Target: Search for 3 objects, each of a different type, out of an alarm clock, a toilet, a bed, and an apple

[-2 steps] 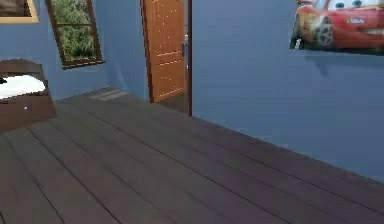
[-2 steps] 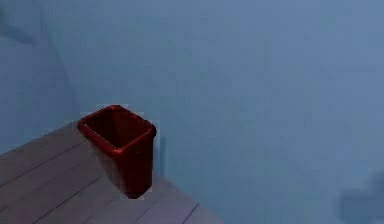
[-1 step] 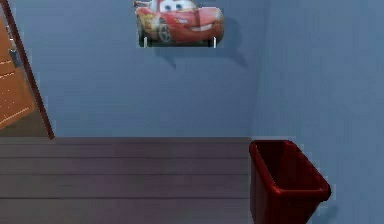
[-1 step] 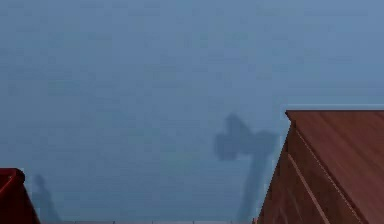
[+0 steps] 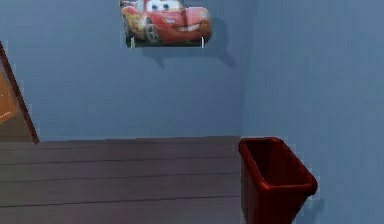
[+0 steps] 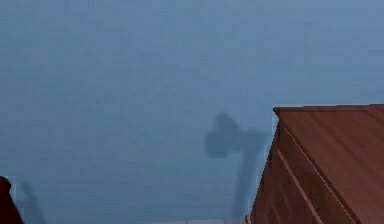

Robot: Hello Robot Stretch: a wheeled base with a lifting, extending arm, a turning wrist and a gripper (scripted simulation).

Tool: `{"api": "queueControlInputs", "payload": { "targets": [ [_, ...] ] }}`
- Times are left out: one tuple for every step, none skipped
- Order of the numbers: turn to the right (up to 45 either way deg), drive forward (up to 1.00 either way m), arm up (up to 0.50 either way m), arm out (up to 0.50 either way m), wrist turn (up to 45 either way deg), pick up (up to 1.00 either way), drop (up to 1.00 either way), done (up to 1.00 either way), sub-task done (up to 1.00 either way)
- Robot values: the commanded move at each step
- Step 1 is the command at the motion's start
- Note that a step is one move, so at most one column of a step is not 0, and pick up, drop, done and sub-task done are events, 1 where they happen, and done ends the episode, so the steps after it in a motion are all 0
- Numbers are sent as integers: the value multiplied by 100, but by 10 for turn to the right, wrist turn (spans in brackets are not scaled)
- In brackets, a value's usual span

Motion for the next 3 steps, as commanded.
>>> {"api": "queueControlInputs", "payload": {
  "targets": [
    [0, 10, 0, 0, 0, 0, 0, 0, 0],
    [-450, 0, 0, 0, 0, 0, 0, 0, 0],
    [-450, 0, 0, 0, 0, 0, 0, 0, 0]
  ]
}}
